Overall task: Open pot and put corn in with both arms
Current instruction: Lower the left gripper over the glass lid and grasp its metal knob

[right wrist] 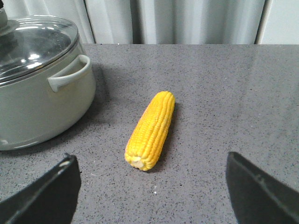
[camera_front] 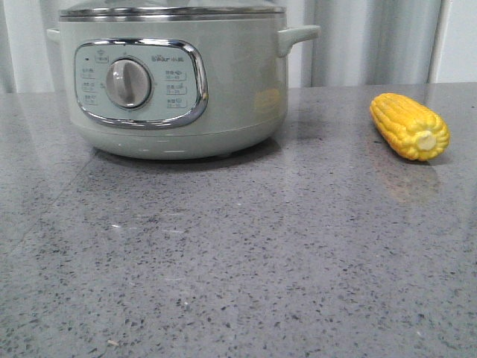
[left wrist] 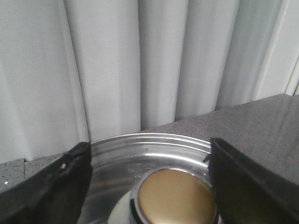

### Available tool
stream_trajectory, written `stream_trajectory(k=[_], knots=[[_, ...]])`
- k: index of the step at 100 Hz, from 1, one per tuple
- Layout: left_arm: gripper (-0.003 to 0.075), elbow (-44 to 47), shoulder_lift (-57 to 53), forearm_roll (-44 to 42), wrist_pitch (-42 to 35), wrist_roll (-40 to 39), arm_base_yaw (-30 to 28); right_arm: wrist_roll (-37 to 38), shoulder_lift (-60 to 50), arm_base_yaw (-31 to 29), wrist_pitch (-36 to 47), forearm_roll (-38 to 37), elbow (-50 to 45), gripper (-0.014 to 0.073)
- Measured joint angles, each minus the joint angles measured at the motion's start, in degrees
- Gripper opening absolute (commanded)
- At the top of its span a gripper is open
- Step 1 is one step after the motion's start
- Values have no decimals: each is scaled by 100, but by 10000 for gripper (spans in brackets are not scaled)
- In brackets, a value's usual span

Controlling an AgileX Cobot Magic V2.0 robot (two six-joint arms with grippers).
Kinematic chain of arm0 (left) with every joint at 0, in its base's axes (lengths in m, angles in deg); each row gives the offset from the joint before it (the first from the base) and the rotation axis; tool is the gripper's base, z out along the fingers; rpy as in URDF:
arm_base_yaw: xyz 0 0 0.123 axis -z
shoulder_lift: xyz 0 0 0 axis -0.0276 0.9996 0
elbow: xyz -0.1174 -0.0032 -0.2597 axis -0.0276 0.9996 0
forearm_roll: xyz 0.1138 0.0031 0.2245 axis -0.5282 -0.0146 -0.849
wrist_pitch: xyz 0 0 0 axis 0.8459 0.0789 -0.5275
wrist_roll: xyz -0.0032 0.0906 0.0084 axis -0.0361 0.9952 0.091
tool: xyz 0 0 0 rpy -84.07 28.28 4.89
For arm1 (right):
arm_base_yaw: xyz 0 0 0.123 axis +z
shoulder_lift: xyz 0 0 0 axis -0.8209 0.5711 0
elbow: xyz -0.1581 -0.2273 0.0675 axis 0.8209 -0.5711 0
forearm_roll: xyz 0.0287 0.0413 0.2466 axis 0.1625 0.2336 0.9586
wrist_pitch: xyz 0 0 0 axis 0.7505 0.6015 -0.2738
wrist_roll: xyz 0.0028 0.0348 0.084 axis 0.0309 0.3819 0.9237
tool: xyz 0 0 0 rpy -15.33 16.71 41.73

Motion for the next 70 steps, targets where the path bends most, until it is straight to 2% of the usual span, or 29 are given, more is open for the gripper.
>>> stream_trajectory(k=[19,40,45,58,70], knots=[[462,14,65,14,320,0,180,0,0,0,-171,0,0,531],[447,12,97,-41,306,30,242,0,0,0,-310,0,0,531],[416,12,97,-41,306,30,242,0,0,0,-310,0,0,531],[249,12,97,-41,294,30,242,0,0,0,-310,0,0,531],[144,12,87,-21,294,30,221,0,0,0,-317,0,0,531]])
